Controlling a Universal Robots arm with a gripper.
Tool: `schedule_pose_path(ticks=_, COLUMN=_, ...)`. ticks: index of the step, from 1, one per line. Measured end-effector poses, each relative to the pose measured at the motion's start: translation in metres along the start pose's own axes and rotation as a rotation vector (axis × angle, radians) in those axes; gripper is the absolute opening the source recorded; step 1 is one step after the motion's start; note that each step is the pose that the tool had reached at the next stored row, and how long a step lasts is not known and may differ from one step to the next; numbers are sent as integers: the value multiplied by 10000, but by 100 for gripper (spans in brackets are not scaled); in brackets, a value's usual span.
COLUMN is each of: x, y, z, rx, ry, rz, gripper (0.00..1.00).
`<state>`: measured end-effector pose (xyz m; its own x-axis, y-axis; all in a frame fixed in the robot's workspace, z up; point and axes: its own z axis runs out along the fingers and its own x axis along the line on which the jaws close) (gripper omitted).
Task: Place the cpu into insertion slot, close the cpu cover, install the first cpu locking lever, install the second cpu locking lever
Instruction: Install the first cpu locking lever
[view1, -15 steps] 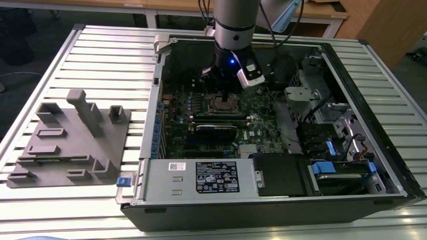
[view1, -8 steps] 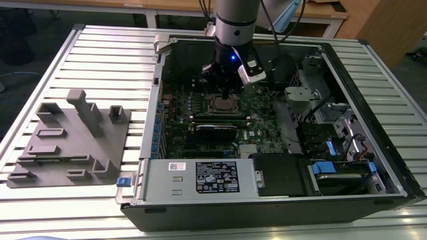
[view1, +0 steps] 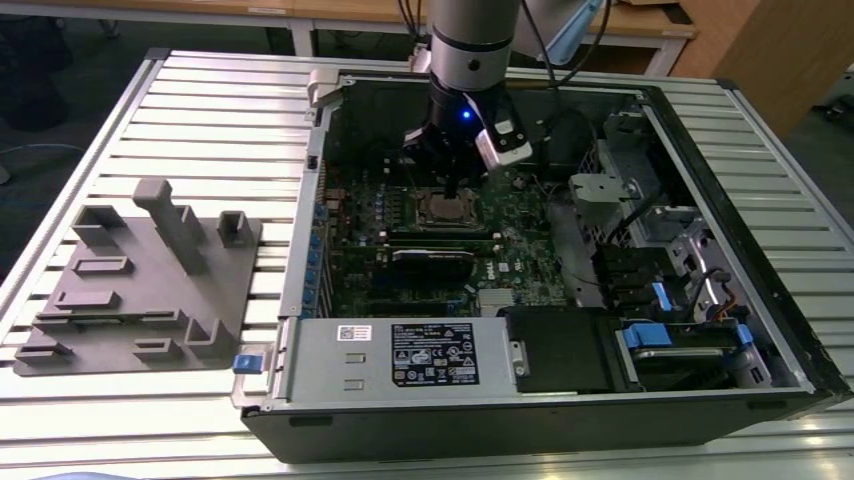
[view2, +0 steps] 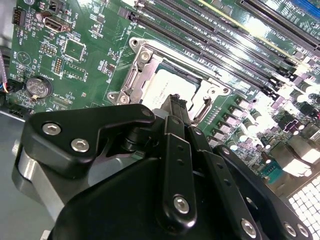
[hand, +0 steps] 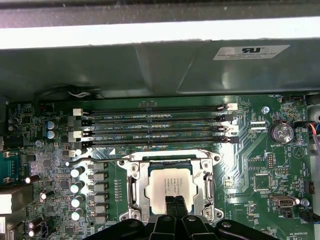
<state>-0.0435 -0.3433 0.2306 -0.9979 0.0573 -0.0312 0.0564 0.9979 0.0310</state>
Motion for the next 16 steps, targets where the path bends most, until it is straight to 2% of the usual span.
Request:
schedule_pose_path(ticks=7, x=16, y=-1, z=-3, rx=2, ry=1, rz=1, gripper=11)
schedule_pose_path(ticks=16, x=252, y=-15, z=3, rx=1, ry=0, rz=16, gripper=11)
